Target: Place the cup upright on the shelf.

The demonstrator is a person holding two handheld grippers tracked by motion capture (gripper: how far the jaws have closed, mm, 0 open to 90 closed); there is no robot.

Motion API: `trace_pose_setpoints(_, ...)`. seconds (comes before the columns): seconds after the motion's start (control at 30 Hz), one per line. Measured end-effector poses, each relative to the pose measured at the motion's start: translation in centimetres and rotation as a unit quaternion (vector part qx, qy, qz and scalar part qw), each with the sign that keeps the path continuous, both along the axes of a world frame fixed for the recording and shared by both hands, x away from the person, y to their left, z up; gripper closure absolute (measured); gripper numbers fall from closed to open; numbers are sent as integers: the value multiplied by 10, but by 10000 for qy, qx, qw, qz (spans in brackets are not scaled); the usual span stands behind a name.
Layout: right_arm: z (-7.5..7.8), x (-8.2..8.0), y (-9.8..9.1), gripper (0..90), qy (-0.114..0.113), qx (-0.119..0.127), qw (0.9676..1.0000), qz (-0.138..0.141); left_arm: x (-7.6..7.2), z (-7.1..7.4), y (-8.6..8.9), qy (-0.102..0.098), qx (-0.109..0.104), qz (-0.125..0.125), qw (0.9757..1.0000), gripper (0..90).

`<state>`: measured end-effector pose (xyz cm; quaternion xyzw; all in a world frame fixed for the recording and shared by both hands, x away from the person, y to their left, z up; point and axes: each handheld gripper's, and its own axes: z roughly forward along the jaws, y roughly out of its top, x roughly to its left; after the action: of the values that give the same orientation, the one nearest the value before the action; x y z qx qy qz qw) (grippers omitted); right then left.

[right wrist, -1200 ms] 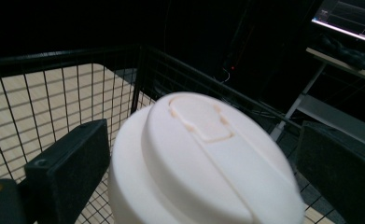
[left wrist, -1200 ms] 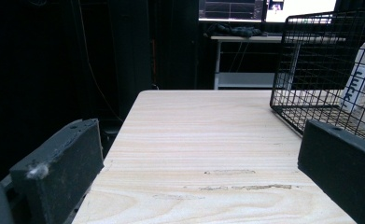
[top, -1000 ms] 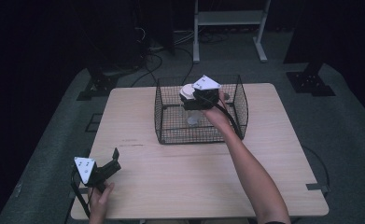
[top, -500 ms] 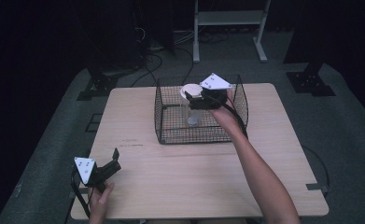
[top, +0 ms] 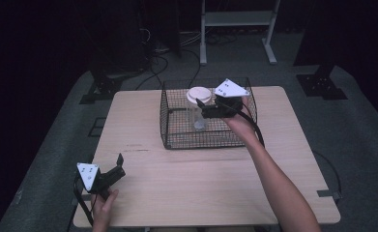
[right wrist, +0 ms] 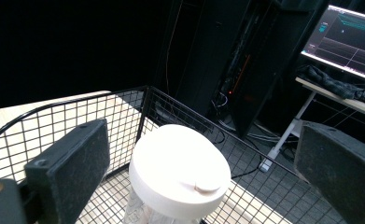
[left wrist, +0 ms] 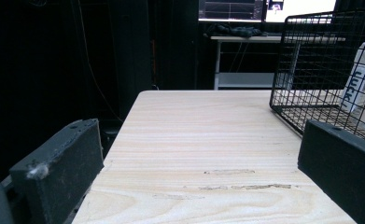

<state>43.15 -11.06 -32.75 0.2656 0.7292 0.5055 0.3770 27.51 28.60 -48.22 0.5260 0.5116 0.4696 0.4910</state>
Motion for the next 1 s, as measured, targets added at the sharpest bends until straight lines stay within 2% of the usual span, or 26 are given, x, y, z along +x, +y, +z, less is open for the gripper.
trace_pose_setpoints(0.17, -3, -6, -5, 28, -5, -72, 10000, 8, 0, 0, -1, -3, 25, -14, 10000, 0)
trace_pose_setpoints(0.53, -12, -23, -18, 28, 7, 6, 10000, 39, 0, 0, -1, -4, 15, -3, 10000, 0)
trace_pose_setpoints(1.0, -28, -39, -33, 28, 140, 51, 9999, 78, 0, 0, -1, 4, 34, 3, 10000, 0)
